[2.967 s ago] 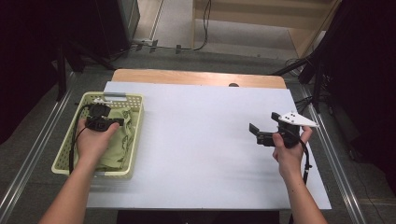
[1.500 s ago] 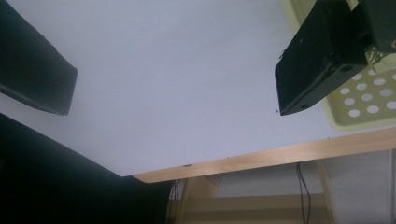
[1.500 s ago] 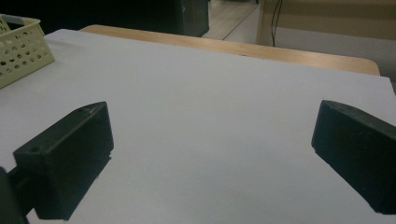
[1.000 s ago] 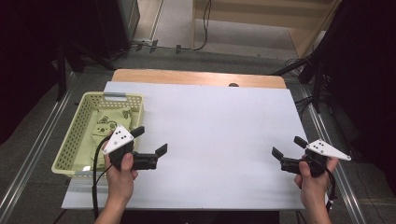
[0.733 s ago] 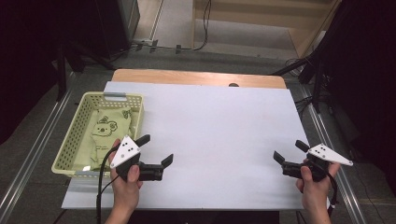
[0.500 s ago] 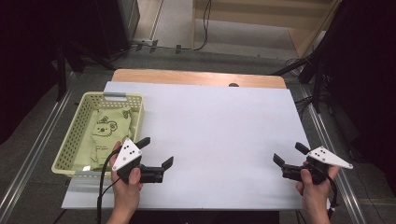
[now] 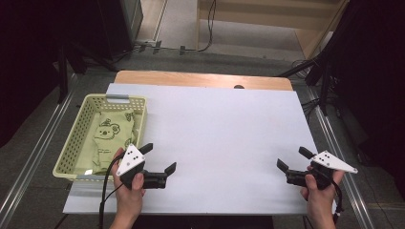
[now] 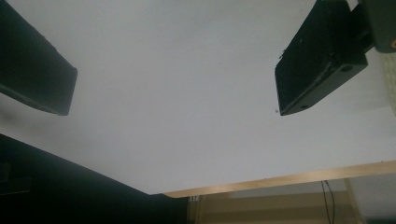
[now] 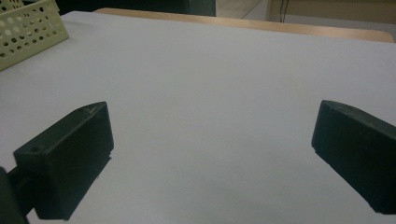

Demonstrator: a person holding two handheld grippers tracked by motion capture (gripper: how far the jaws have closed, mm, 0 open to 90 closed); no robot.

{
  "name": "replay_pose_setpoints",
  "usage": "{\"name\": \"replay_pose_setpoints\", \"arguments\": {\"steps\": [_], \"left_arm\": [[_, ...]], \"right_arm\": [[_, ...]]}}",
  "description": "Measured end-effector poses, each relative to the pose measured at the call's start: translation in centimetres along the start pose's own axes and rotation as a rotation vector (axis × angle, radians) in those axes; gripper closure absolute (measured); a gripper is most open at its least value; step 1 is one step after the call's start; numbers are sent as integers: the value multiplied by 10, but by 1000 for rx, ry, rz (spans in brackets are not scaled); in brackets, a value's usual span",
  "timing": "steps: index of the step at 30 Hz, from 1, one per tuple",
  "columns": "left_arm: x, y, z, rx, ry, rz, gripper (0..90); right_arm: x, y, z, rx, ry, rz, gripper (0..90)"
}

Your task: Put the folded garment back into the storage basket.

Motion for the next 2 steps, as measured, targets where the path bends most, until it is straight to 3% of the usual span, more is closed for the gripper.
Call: {"name": "replay_pose_setpoints", "arguments": {"steps": [2], "left_arm": [[0, 0, 0, -2, -1, -1, 0]], "right_arm": [[1, 0, 0, 4, 6, -4, 0]]}}
Point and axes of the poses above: each handheld gripper's, and its own axes: y roughly forward along the jaws, x roughly out of its top, z roughly to its left, the point moved 7 cm from there along y, roughly forward along the jaws, and after that the axes turned 6 degrees about -x, right-handed, at the moved point
